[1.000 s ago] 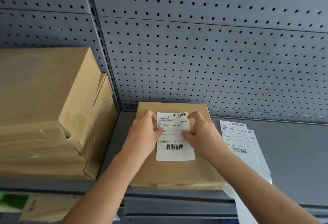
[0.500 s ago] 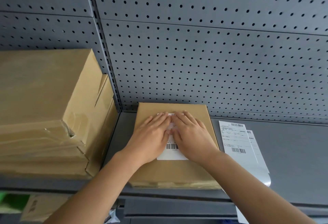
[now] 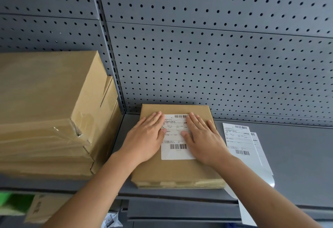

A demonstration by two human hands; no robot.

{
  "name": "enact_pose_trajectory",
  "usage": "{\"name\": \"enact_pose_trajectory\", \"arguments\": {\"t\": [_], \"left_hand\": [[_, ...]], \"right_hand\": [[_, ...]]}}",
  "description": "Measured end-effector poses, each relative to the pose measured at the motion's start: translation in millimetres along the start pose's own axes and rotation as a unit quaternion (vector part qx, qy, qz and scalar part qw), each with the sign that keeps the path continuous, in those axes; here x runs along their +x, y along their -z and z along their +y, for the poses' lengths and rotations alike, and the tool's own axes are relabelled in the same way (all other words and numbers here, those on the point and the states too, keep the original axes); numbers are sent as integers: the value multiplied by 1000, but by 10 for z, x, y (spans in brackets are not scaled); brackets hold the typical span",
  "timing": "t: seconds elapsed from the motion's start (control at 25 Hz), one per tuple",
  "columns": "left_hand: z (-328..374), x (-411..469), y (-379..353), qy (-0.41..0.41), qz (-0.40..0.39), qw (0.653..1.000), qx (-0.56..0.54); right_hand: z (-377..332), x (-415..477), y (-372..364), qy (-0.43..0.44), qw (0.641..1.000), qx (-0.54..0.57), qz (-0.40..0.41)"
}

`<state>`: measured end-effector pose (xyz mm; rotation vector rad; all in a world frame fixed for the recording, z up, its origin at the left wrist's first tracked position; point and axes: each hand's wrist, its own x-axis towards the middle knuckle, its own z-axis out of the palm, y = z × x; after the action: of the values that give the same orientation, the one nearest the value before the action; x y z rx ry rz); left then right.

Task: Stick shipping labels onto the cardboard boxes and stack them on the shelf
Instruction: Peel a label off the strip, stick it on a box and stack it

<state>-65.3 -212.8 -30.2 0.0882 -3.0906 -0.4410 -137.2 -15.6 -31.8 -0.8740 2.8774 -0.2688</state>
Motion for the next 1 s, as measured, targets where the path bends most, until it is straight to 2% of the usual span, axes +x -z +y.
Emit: {"name": "enact_pose_trajectory", "arguments": {"t": [0.16, 0.28, 0.44, 0.76, 1.0], "left_hand": [[37, -86, 63, 10, 11, 1000, -25], [203, -263, 85, -39, 19, 999, -11], [338, -410, -60, -73, -16, 997, 16], [262, -446, -63, -40, -42, 998, 32], [187, -540, -5, -6, -34, 999, 25]], "right_hand": [[2, -56, 35, -13, 1000, 6, 0], [-110, -206, 57, 43, 999, 6, 19], [-238, -363, -43, 94, 995, -14, 9], [-110, -455, -44, 49, 998, -28, -3], [40, -553, -37, -1, 1000, -6, 24]]}}
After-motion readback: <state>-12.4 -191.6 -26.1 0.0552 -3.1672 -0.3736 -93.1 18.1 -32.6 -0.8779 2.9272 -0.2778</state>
